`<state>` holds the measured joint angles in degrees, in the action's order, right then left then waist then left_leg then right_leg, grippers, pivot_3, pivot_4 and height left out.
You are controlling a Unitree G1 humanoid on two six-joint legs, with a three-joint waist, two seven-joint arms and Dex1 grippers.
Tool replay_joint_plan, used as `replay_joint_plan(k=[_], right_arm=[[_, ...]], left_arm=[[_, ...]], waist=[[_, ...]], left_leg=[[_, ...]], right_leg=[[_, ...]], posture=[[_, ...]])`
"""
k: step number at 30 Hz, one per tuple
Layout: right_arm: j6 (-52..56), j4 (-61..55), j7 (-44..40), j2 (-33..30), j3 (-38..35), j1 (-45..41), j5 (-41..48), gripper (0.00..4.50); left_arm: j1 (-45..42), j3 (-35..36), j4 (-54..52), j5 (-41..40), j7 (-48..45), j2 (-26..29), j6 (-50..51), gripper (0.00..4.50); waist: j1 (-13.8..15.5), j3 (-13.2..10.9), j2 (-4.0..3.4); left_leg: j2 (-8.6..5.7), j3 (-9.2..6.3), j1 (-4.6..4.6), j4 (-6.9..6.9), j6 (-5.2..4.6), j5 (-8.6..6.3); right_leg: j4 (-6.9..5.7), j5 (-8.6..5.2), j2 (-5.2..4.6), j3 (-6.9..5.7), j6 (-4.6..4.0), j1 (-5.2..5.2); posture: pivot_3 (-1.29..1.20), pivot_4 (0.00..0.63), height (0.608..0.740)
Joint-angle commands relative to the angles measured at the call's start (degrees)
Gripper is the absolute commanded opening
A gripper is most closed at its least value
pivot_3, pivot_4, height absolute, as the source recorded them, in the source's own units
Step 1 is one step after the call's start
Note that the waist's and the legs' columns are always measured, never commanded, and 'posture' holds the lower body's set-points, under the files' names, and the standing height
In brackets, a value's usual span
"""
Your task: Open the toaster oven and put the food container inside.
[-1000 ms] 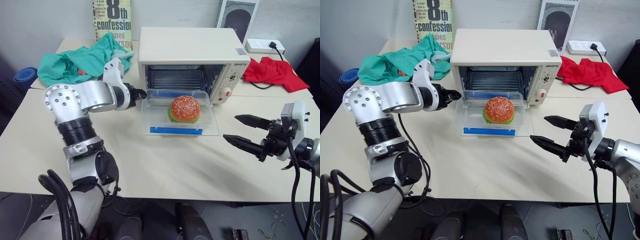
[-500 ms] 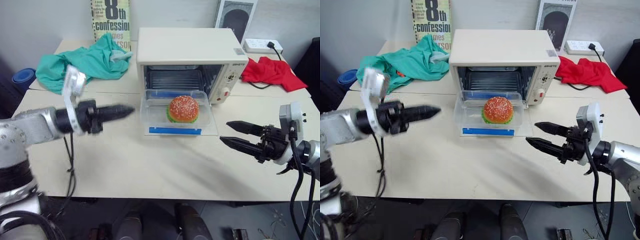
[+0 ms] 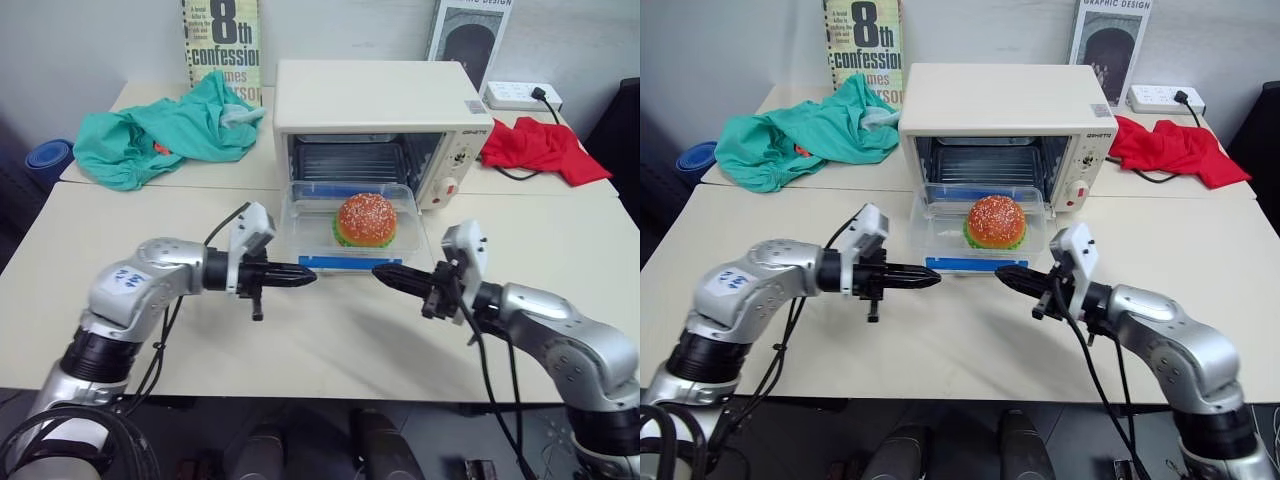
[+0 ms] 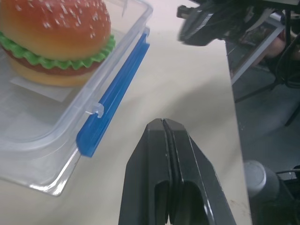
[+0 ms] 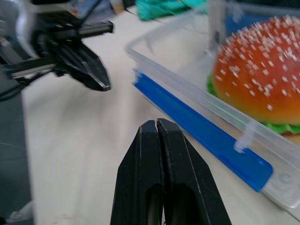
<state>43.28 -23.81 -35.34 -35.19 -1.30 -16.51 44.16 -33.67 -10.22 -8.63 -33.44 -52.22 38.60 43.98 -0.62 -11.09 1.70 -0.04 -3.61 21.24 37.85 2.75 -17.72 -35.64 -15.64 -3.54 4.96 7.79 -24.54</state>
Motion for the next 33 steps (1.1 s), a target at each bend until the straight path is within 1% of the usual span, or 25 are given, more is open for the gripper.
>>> replay_joint_plan(k=[1,3,5,9,11,15,18,21,23,25,27,29,31,33], right_arm=[[-5.12,7.4,4.97,4.19,3.23,-4.93,-9.18,0.06],[-7.42,12.36,8.15,8.02,2.66,-8.85,-12.09,0.06],[-9.36,15.86,9.74,10.59,2.18,-11.81,-14.39,0.06],[-14.01,23.21,10.95,13.8,2.03,-17.19,-18.76,0.06],[-17.32,29.09,11.69,15.8,1.43,-21.24,-20.35,0.06],[-22.34,37.81,10.93,18.13,0.22,-26.85,-22.52,0.06],[-23.59,39.27,9.47,18.37,-0.67,-28.16,-22.29,0.06],[-21.33,34.5,8.18,17.76,-2.08,-26.18,-20.33,0.06],[-18.53,28.86,7.38,16.62,-2.58,-23.29,-19.02,0.06],[-13.97,20.81,6.6,14.78,-3.59,-19.07,-16.21,0.06],[-8.22,11.88,6.06,12.33,-5.33,-13.95,-11.69,0.06],[-1.77,3.04,5.66,9.25,-7.79,-7.93,-5.65,0.06],[3.21,-4.02,4.89,5.67,-9.75,-1.66,-1.09,0.0],[5.64,-8.59,4.21,2.61,-10.86,4.56,0.85,0.0]], left_arm=[[-3.57,0.21,5.82,5.36,6.76,-6.38,-3.5,0.0],[-5.72,0.4,9.48,9.13,12.06,-10.95,-5.46,0.0],[-7.49,1.67,12.16,11.14,15.81,-14.34,-6.67,0.0],[-11.12,3.54,16.89,14.34,21.25,-18.71,-9.43,0.0],[-14.46,5.69,21.21,14.69,25.13,-21.66,-10.3,0.0],[-18.24,7.55,26.31,16.84,28.7,-25.22,-12.68,0.0],[-19.24,8.58,27.88,17.92,30.0,-26.67,-15.67,0.0],[-19.07,10.17,26.25,16.18,29.27,-27.5,-14.4,0.0],[-17.44,9.87,22.58,15.23,26.59,-26.1,-12.05,0.0],[-14.75,10.01,16.89,13.72,23.42,-23.07,-8.89,0.0],[-11.81,11.93,10.19,10.28,19.96,-18.98,-4.53,0.0],[-8.57,14.7,3.5,6.05,15.67,-13.3,-0.59,0.0],[-5.75,17.7,-0.89,1.96,10.63,-7.01,2.21,0.38],[-2.74,20.23,-4.33,-1.36,4.04,-0.25,2.81,0.86]], waist=[[0.0,-0.01,0.01],[0.03,0.0,0.01],[0.0,0.0,0.0],[-0.2,0.0,0.0],[-0.75,0.0,0.0],[-1.09,0.0,-0.01],[-1.19,0.01,-0.01],[-1.11,0.01,-0.01],[-1.07,0.01,-0.01],[-1.15,0.01,-0.01],[-1.22,0.01,-0.02],[-1.34,0.0,-0.02],[-1.32,0.0,-0.02],[-1.28,0.0,-0.02]], left_leg=[[0.0,0.01,-0.02,0.0,0.0,0.0],[-0.02,-0.02,0.09,0.12,-0.01,0.01],[-0.03,-0.01,0.09,0.13,0.0,0.01],[-0.01,0.0,0.11,0.07,0.01,0.01],[-0.01,0.0,0.1,0.02,0.02,0.02],[-0.07,0.03,0.09,0.06,0.04,0.06],[-0.04,0.03,0.09,-0.11,0.06,0.07],[-0.03,0.04,0.16,-0.22,0.1,0.1],[-0.04,0.04,0.27,-0.21,0.11,0.1],[-0.03,0.05,0.35,-0.24,0.12,0.11],[-0.02,0.09,0.37,-0.3,0.11,0.1],[0.06,0.1,0.4,-0.46,0.13,0.11],[0.06,0.09,0.43,-0.48,0.16,0.15],[0.07,0.09,0.37,-0.46,0.15,0.15]], right_leg=[[0.01,0.0,-0.01,0.0,0.0,0.01],[-0.05,0.04,-0.01,-0.01,0.06,-0.05],[-0.08,0.03,-0.04,0.0,0.06,-0.06],[-0.12,0.03,-0.02,0.0,0.06,-0.16],[-0.12,0.03,-0.03,0.0,0.05,-0.17],[-0.14,0.07,-0.09,0.01,0.12,-0.16],[-0.25,0.07,-0.08,0.01,0.12,-0.18],[-0.21,0.07,-0.1,0.01,0.12,-0.3],[-0.22,0.07,-0.11,0.01,0.12,-0.42],[-0.25,0.07,-0.11,0.02,0.12,-0.53],[-0.28,0.07,-0.1,0.07,0.12,-0.62],[-0.33,0.05,-0.07,0.08,0.08,-0.76],[-0.35,0.03,-0.06,0.08,0.05,-0.82],[-0.31,0.0,-0.03,0.06,-0.01,-0.8]], posture=[[0.0,0.15,0.74],[0.0,0.15,0.74],[0.0,0.15,0.74],[0.0,0.15,0.74],[0.0,0.15,0.74],[0.0,0.15,0.74],[0.0,0.15,0.74],[0.0,0.15,0.74],[0.0,0.15,0.74],[0.0,0.15,0.74],[0.0,0.15,0.74],[0.0,0.15,0.74],[0.0,0.15,0.74],[0.0,0.15,0.74]])
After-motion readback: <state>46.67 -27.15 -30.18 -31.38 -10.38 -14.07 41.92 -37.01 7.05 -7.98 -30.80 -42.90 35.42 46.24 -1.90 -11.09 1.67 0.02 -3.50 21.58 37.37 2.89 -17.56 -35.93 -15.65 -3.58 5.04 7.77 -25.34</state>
